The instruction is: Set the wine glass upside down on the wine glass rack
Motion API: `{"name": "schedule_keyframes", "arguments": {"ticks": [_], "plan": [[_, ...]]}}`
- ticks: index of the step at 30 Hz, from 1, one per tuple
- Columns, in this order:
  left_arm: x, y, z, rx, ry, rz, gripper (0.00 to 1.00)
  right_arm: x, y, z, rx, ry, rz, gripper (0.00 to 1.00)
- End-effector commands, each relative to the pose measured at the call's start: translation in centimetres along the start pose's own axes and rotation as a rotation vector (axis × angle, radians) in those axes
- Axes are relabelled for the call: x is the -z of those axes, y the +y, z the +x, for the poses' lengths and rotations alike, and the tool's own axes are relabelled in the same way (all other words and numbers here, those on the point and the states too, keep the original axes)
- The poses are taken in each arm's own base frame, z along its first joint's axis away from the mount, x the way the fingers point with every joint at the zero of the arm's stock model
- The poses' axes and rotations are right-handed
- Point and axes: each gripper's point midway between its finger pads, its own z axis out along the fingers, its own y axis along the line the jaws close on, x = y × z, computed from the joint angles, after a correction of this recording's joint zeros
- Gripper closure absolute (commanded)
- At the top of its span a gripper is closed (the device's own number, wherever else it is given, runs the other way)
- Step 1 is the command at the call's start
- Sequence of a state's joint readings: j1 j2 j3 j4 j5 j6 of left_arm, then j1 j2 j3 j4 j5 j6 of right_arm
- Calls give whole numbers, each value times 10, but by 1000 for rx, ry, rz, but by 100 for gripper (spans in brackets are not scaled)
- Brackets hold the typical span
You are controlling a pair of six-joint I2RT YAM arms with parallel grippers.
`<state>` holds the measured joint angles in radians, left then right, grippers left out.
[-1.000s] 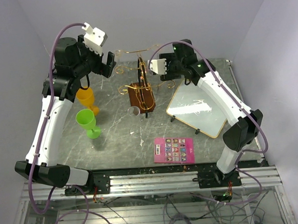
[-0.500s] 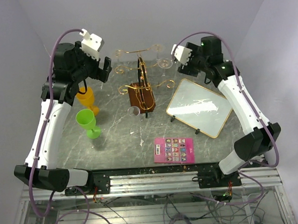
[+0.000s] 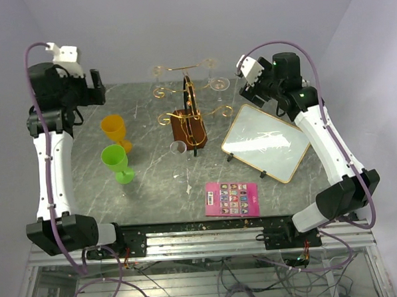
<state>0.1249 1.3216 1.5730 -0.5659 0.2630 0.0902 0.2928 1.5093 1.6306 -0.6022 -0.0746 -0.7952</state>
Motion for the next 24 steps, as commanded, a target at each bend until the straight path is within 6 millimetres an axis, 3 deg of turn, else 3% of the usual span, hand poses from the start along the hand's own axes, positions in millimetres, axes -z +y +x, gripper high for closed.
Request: {"name": "schedule_keyframes", "arguments": {"ticks": [1,4,8,10,13,16,24], "plan": [[-9,22,23,132,60,5,2,23,-9,-21,-55,-64,17,26],[-13,14,32,138,87,83,4,27,-2,-29,-66,-91,-31,26],[-9,-18,37,122,88,263,7,27,5,-32,-74,-108,-70,26],[-2,-43,39,72,92,369,8,25,5,-30,-73,-100,-70,26],[15,-99,50,-101,114,516,9,20,6,-26,-71,-85,-74,26],[34,-144,69,-261,142,641,9,17,9,-24,-70,-79,-82,26],[78,-214,131,-452,268,928,18,11,17,-14,-58,-55,-100,26]]}}
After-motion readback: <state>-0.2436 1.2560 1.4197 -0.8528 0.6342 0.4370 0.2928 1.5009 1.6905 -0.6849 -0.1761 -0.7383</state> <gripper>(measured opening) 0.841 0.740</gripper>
